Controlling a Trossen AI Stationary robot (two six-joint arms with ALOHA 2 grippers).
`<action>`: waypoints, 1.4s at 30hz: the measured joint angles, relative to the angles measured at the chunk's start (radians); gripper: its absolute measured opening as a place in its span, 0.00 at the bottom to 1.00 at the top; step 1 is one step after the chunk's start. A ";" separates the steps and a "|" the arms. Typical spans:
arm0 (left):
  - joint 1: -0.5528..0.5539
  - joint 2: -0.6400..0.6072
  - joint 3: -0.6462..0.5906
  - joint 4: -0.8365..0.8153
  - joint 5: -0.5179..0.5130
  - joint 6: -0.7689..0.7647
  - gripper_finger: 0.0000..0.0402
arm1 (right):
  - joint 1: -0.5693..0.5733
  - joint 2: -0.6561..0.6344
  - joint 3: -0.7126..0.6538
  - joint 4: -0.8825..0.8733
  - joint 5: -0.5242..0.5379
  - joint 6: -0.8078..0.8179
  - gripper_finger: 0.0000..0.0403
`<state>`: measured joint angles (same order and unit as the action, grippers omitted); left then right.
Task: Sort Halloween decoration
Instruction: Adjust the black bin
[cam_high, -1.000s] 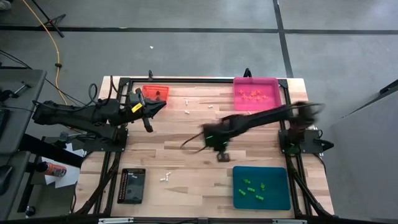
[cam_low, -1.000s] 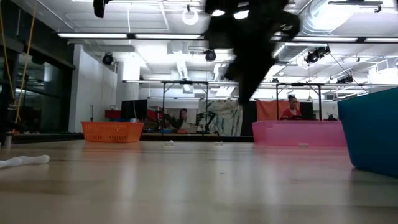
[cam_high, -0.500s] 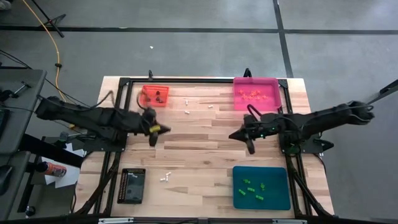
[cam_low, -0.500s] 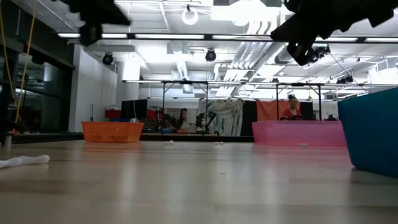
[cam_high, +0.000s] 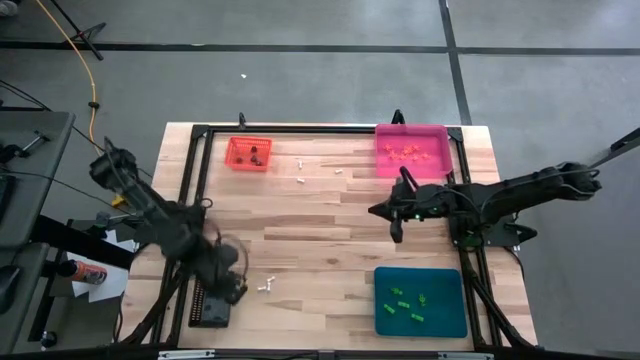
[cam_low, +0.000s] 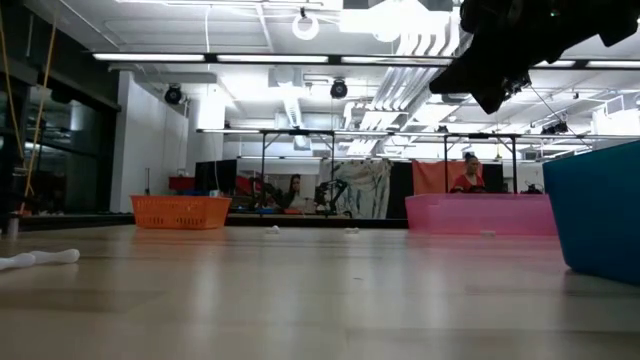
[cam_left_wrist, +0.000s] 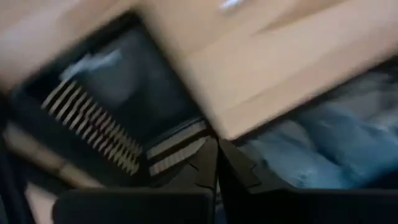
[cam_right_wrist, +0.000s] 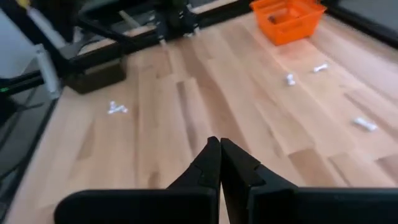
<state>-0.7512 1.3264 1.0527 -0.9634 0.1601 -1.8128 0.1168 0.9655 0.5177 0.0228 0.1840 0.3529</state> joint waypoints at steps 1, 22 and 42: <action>-0.034 0.030 -0.001 -0.010 0.010 -0.061 0.00 | -0.002 0.003 0.000 -0.001 0.015 -0.007 0.00; -0.062 0.348 -0.002 0.000 0.043 -0.331 0.00 | -0.072 0.003 0.000 -0.006 0.009 -0.013 0.00; 0.022 0.350 -0.002 0.102 -0.034 -0.328 0.00 | -0.072 0.003 0.000 -0.038 0.010 -0.019 0.00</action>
<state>-0.7297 1.6764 1.0508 -0.8610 0.1259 -2.1412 0.0452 0.9688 0.5179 -0.0150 0.1940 0.3344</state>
